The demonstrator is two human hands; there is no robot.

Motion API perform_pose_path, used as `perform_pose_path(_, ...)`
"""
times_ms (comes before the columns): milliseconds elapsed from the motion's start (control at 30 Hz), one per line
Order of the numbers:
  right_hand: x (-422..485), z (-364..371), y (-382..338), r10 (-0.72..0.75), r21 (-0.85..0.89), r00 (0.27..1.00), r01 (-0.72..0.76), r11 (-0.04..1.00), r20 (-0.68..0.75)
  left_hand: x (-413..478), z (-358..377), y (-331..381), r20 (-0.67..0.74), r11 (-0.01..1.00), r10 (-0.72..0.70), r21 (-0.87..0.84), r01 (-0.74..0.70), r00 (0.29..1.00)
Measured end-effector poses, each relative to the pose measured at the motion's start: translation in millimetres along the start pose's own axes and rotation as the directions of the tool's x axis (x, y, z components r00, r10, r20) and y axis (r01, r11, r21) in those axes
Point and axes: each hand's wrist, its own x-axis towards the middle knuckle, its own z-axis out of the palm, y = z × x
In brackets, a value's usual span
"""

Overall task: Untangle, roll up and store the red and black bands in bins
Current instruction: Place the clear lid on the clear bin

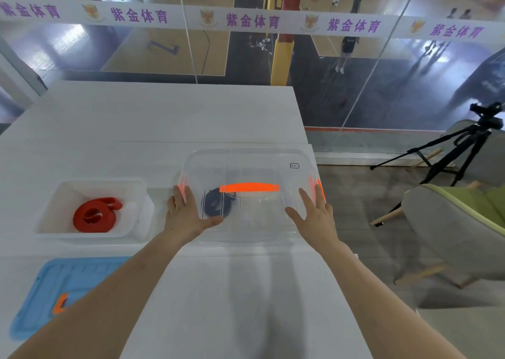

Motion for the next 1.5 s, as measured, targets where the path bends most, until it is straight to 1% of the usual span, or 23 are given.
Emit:
perform_pose_path(67, 0, 0, -1, 0.000, -0.057, 1.000, 0.000, 0.998, 0.007, 0, -1, 0, 0.008, 1.000, -0.001, 0.001, 0.001, 1.000)
perform_pose_path(167, 1, -2, -4, -0.005, -0.187, 1.000, 0.004, 0.982, -0.004, -2, -5, 1, 0.032, 1.000, 0.002, -0.004, -0.002, 0.999)
perform_pose_path(267, 0, -6, -12, -0.011, -0.266, 1.000, 0.007, 0.964, -0.014, -10, -10, 0, 0.032, 0.999, 0.041, 0.001, -0.041, 0.999)
perform_pose_path(333, -5, -5, -21, -0.077, -0.281, 0.994, 0.051, 0.958, -0.083, -17, -11, -4, -0.025, 0.996, 0.086, -0.012, -0.086, 0.996)
perform_pose_path(400, -14, 1, -36, -0.153, -0.283, 0.979, 0.111, 0.953, -0.133, -27, -10, -11, -0.089, 0.987, 0.162, 0.013, -0.162, 0.983)
perform_pose_path(500, -33, 18, -72, -0.249, -0.249, 0.954, 0.203, 0.947, -0.169, -47, -9, -29, -0.165, 0.958, 0.282, 0.101, -0.268, 0.945)
perform_pose_path(567, -47, 31, -101, -0.302, -0.233, 0.936, 0.258, 0.938, -0.179, -60, -12, -43, -0.211, 0.948, 0.317, 0.104, -0.301, 0.925)
perform_pose_path(733, -89, 69, -179, -0.415, -0.209, 0.895, 0.379, 0.901, -0.164, -88, -25, -106, -0.234, 0.952, 0.305, 0.107, -0.288, 0.923)
perform_pose_path(900, -141, 132, -249, -0.440, -0.185, 0.887, 0.413, 0.892, -0.142, -106, -36, -215, -0.172, 0.965, 0.259, 0.083, -0.247, 0.951)
perform_pose_path(1033, -186, 191, -299, -0.379, -0.162, 0.924, 0.366, 0.916, -0.056, -117, -35, -313, -0.079, 0.983, 0.172, 0.072, -0.167, 0.982)
perform_pose_path(1167, -214, 250, -340, -0.269, -0.147, 0.950, 0.292, 0.945, 0.157, -118, -30, -392, 0.003, 0.995, 0.086, 0.058, -0.086, 0.996)
perform_pose_path(1300, -228, 291, -359, -0.157, -0.187, 0.943, 0.218, 0.958, 0.295, -116, -25, -437, 0.078, 0.997, 0.031, 0.071, -0.036, 0.997)
perform_pose_path(1367, -226, 307, -363, -0.123, -0.213, 0.935, 0.201, 0.956, 0.334, -106, -22, -452, 0.119, 1.000, 0.003, 0.029, -0.006, 0.993)
perform_pose_path(1433, -219, 321, -364, -0.083, -0.237, 0.922, 0.183, 0.954, 0.378, -94, -20, -467, 0.177, 0.998, -0.049, -0.033, 0.056, 0.983)
perform_pose_path(1500, -209, 332, -365, -0.004, -0.233, 0.907, 0.112, 0.966, 0.421, -84, -18, -478, 0.230, 0.992, -0.085, -0.074, 0.104, 0.969)
